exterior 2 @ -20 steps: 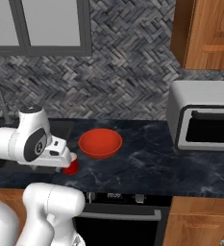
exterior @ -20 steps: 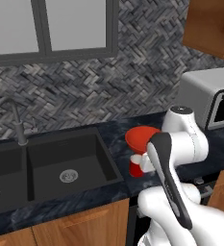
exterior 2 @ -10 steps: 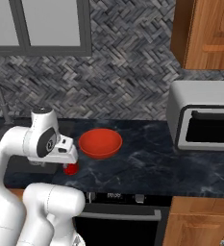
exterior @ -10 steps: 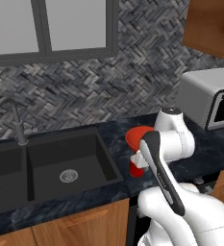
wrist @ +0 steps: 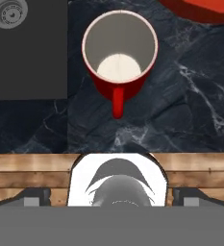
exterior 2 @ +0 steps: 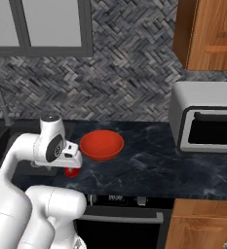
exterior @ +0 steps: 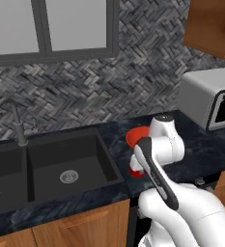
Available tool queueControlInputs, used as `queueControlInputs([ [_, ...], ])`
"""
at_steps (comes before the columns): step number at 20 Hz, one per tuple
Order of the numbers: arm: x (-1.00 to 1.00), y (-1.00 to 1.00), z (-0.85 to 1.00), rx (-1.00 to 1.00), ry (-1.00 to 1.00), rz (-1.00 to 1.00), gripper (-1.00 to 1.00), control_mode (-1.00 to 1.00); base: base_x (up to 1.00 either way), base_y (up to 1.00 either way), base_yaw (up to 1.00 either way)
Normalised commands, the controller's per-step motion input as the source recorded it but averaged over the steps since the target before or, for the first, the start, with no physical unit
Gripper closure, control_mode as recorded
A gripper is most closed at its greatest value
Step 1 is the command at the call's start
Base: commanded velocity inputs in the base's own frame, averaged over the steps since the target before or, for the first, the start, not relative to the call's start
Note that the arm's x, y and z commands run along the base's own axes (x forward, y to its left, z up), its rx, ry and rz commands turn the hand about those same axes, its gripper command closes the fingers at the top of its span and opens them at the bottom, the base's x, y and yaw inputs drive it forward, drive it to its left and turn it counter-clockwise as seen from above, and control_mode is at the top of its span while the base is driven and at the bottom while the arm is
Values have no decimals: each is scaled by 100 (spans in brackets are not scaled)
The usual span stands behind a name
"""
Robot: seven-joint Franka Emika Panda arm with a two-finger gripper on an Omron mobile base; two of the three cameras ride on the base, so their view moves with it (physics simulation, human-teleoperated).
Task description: Clear the mugs and bowl far away from the sink.
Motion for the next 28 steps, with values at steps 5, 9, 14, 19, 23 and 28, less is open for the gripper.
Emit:
queueControlInputs([
  [5,32,4,-38,0,0,0,-100,-100,0,0,0],
  [9,33,0,-34,0,1,0,-100,-100,0,0,0],
  [14,36,0,-29,0,1,0,-100,-100,0,0,0],
  [19,17,2,-29,0,0,0,-100,-100,0,0,0],
  [23,-9,0,-24,0,-1,0,-100,-100,0,0,0],
  [28,-15,0,-26,0,0,0,-100,-100,0,0,0],
])
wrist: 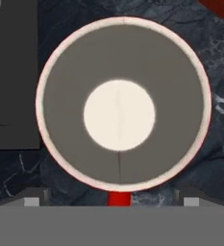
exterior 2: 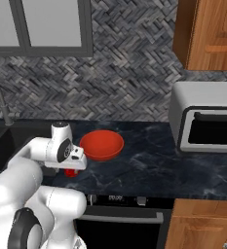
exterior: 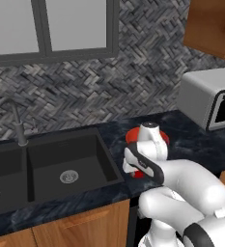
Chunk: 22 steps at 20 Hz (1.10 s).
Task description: Clear the mugs and bowl far away from the sink.
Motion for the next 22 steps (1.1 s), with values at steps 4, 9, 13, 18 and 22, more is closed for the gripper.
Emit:
queueControlInputs([
  [4,-7,0,-32,0,0,0,100,-100,0,0,0],
  [9,57,0,-45,0,0,0,100,-100,0,0,0],
  [13,28,-2,-51,1,0,0,100,-100,0,0,0],
  [18,-28,0,-33,6,0,0,100,-100,0,0,0],
  [22,-82,0,-46,8,0,0,100,-100,0,0,0],
])
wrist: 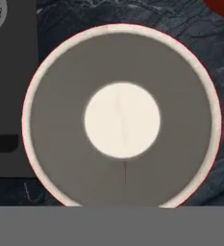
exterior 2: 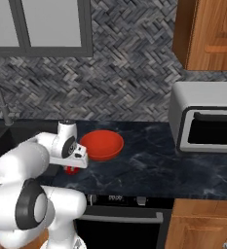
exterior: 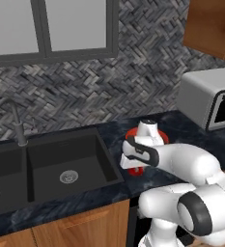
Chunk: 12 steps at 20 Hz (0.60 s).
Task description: Clear the mugs and bowl far away from the sink.
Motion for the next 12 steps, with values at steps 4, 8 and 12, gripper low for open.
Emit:
queueControlInputs([
  [4,-88,1,-84,3,-1,0,100,-100,0,0,0],
  [8,-29,0,9,0,-21,0,100,-100,0,0,0],
  [12,-21,0,92,-2,-29,0,100,-100,0,0,0],
])
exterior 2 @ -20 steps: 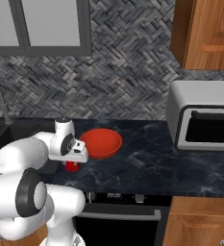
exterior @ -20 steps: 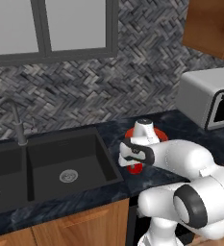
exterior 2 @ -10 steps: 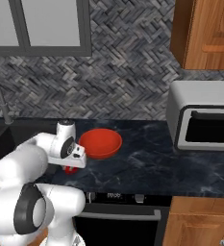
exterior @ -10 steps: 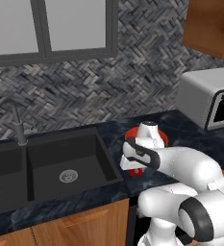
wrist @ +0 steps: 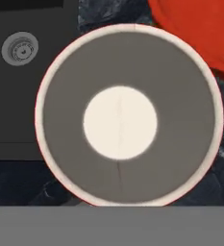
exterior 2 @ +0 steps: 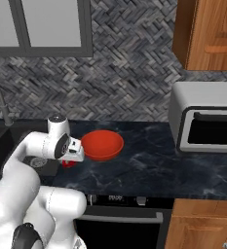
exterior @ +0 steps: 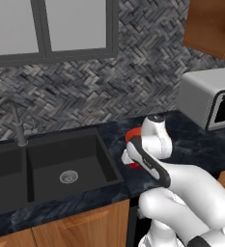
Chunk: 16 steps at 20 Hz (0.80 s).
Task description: Clear the mugs and bowl far away from the sink.
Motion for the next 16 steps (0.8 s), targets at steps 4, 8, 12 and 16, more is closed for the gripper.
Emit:
queueControlInputs([
  [4,-5,7,100,-10,-13,0,100,-100,0,0,0],
  [8,-30,2,100,-14,-7,0,100,-100,0,0,0],
  [12,-52,-9,100,-1,-4,0,100,-100,0,0,0],
  [16,-75,-35,100,6,0,0,100,-100,0,0,0],
])
